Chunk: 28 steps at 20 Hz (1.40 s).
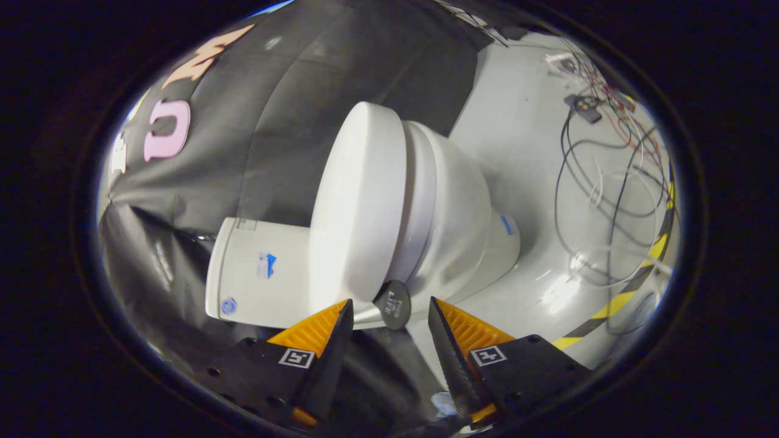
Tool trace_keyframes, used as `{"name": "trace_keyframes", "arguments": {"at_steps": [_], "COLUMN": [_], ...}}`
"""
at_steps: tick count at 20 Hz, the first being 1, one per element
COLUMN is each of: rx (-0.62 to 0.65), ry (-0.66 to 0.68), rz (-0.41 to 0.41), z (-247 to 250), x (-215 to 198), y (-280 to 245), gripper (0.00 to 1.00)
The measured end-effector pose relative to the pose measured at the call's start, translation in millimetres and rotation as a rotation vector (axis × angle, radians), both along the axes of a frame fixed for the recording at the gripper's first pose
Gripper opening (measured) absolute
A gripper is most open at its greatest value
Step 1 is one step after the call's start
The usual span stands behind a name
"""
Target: Open the toilet lid.
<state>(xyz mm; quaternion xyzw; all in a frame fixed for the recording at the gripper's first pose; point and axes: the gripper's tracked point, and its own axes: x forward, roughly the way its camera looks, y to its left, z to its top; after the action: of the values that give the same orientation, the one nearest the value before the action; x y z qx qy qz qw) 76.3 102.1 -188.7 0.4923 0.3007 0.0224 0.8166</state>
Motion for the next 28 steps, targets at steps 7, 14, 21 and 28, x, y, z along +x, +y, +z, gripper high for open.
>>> {"name": "trace_keyframes", "arguments": {"at_steps": [7, 14, 21, 28], "rx": [-0.081, -0.027, -0.148, -0.221], "ry": [0.023, 0.039, -0.021, -0.081], "rz": [-0.042, -0.087, -0.023, 0.016], "z": [-5, 12, 53, 87], "x": [-1, 7, 6, 7], "y": [-12, 1, 13, 27], "gripper": [0.18, 0.01, 0.01, 0.01]}}
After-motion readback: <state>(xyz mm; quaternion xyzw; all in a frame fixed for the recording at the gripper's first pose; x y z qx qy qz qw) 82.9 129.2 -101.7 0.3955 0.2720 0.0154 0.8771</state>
